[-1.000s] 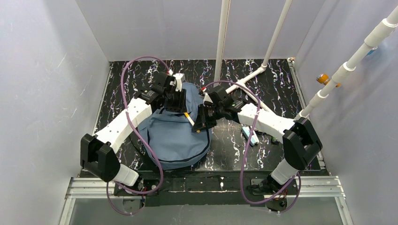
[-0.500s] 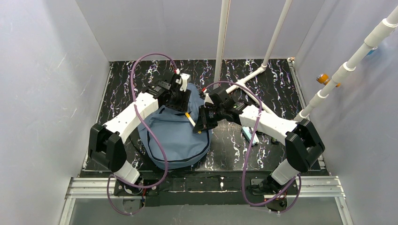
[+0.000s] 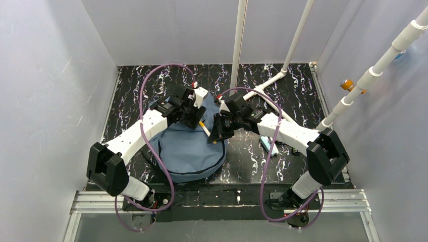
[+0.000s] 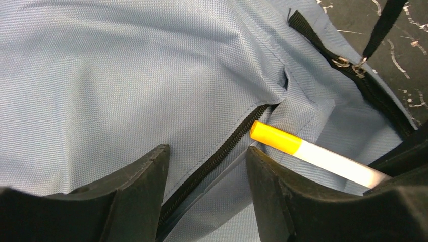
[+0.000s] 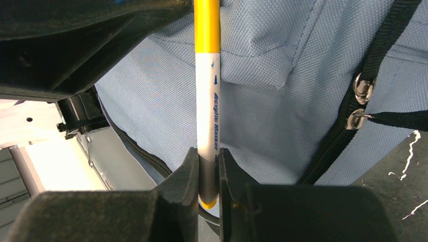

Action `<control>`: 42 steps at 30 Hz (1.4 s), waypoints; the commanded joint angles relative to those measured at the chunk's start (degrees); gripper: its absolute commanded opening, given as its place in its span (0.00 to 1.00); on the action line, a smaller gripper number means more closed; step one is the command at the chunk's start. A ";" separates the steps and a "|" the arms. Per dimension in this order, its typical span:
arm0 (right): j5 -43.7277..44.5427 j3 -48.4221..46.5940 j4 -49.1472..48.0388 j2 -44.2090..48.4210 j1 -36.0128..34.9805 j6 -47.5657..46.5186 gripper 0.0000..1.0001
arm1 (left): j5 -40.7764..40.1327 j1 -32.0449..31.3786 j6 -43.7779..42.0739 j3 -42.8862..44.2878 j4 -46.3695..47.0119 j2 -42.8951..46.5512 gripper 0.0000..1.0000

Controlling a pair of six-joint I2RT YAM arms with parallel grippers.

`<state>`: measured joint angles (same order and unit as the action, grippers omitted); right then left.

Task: Pack the student bag
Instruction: Place the stationery in the student bag.

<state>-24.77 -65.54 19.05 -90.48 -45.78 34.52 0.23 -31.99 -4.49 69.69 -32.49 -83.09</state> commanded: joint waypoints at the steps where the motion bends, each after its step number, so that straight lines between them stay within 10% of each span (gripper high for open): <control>1: -0.02 -0.35 3.07 -0.51 -0.19 0.11 0.01 | -8.19 -0.86 -1.17 -0.70 -2.75 -2.00 0.53; 16: -2.37 -2.75 1.79 -1.39 -1.13 1.04 0.01 | -12.59 -0.88 1.12 1.06 3.57 3.00 0.00; 32: -4.46 -11.12 -15.51 -7.86 -1.51 12.61 0.02 | -0.23 -0.88 10.58 0.89 4.63 11.62 0.00; 42: -1.92 -18.09 -22.75 -17.22 -1.93 9.14 0.54 | -1.41 -0.88 9.92 3.53 3.33 11.21 0.00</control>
<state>-29.41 -80.58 0.99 -107.59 -47.07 47.09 -4.69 -32.21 3.95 70.00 -30.20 -75.16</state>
